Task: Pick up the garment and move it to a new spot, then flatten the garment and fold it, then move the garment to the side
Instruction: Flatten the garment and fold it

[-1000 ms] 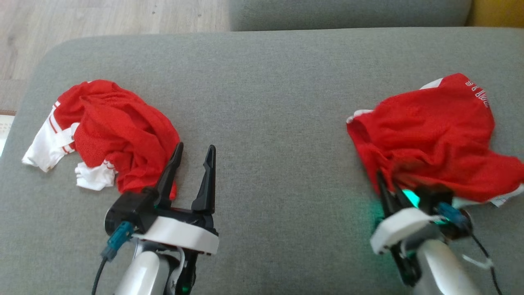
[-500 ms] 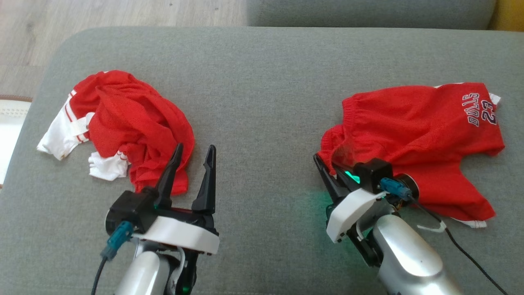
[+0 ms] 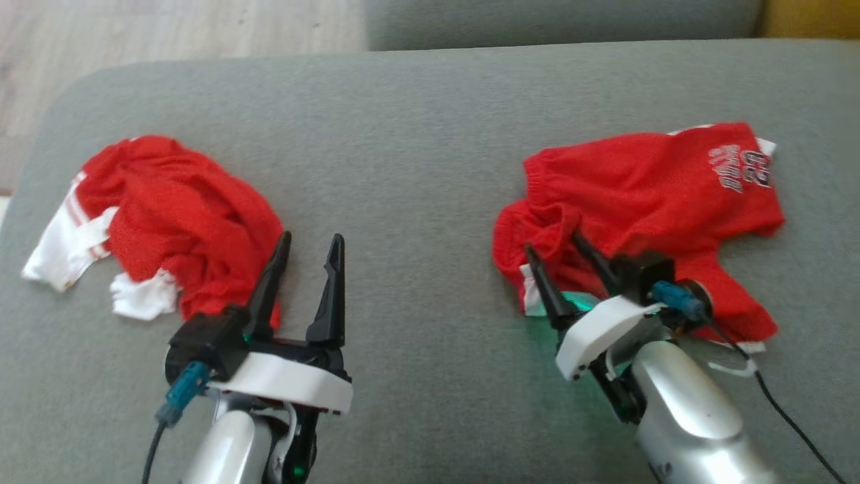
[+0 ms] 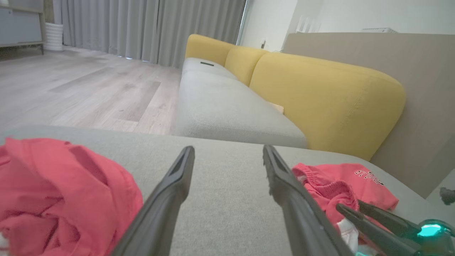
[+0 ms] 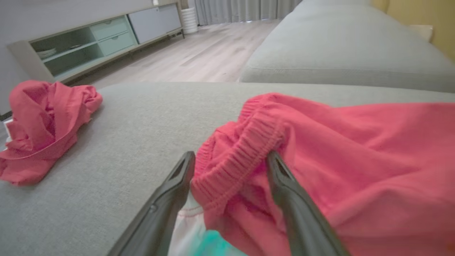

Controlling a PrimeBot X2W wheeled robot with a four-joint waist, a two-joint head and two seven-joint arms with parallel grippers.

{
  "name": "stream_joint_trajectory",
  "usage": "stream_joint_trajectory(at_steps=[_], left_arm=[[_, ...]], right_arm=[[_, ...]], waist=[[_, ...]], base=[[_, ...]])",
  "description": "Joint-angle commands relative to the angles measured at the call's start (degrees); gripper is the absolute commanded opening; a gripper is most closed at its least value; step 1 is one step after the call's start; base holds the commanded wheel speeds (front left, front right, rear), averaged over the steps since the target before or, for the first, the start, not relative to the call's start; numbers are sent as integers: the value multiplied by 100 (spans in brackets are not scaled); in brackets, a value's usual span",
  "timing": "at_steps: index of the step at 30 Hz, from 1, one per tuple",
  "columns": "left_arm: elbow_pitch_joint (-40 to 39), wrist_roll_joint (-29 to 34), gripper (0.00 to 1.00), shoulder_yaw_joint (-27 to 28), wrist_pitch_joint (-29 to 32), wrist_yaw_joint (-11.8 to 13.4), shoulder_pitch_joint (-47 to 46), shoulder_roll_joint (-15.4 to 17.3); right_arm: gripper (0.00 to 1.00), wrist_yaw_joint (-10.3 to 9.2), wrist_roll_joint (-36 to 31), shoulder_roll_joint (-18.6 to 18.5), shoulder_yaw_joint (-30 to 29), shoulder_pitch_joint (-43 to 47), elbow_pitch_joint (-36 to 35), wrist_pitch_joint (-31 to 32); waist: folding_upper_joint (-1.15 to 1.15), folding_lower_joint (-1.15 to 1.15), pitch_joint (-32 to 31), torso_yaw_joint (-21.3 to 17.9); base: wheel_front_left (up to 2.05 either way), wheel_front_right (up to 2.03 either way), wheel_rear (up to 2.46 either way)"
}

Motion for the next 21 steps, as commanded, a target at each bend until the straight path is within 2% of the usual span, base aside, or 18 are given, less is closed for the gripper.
stream_joint_trajectory(at_steps=[1,6,12,13,16,21], left_arm=[[-210,-1,100,222,-30,21,-190,6],[-223,11,100,273,-30,-12,-162,6],[-199,42,100,288,-30,-83,-147,6],[-168,56,100,299,-30,-106,-152,6],[-111,-5,100,280,-30,-185,-151,6],[-4,1,100,264,-30,-248,-134,6]], right_arm=[[100,-4,-72,28,-53,13,-211,-79],[100,-4,-536,7,-628,365,-529,-105],[100,-4,-1023,16,-1788,1145,-1467,-219],[100,-4,-1023,22,-2078,1441,-1810,-247],[100,-4,-717,25,-2359,1856,-2187,-295],[100,-4,-375,27,-2529,2224,-2358,-349]], waist=[[0,0,-56,-186],[0,0,-139,-513],[0,0,-172,-817],[0,0,-169,-898],[0,0,-150,-982],[0,0,-66,-1077]], base=[[0,0,0],[0,0,0],[0,0,0],[0,0,0],[0,0,0],[0,0,0]])
